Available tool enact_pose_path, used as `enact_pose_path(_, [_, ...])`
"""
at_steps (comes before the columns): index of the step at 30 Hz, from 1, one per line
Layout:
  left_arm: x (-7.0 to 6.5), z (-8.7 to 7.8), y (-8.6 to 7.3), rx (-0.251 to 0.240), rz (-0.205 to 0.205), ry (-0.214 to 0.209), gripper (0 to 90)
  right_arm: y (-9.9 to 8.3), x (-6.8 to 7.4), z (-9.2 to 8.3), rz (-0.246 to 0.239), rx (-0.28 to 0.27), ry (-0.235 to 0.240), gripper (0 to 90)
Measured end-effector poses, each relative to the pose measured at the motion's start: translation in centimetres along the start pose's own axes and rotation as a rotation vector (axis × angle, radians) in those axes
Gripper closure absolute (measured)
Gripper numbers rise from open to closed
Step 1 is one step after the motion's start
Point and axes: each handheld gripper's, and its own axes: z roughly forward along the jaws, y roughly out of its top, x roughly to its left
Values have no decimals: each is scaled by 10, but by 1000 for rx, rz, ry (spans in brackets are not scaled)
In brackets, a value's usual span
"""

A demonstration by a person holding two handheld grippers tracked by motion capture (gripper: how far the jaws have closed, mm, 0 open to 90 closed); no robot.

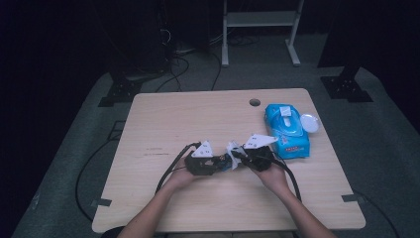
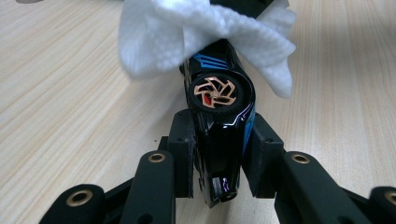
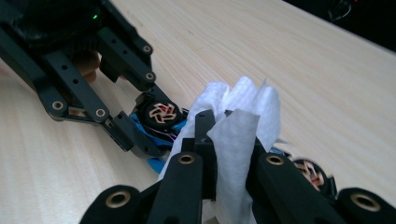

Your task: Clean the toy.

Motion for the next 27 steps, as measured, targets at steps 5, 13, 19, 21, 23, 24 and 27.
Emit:
enact_pose_path(5, [1, 0, 0, -4, -2, 0, 673, -4, -17, -6, 12, 18, -68, 833])
enact_pose_path(13, [1, 0, 0, -9, -5, -1, 672, -23, -52, -31, 154, -10, -123, 834])
enact_pose_path(19, [3, -1, -1, -3, -1, -4, 672, -13, -38, -18, 114, -10, -81, 836])
enact_pose_path(21, [3, -1, -1, -5, -3, -7, 672, -10, -33, -14, 120, -20, -37, 836])
enact_pose_path(23, [3, -1, -1, -7, -5, -8, 672, -7, -25, -7, 109, -28, 14, 836])
enact_pose_path(24, [3, -1, -1, -7, -3, -7, 672, -5, -19, -3, 94, -27, 44, 835])
enact_pose_path(27, [5, -3, -2, -11, -8, -19, 673, -3, -15, -1, 42, -11, 35, 836])
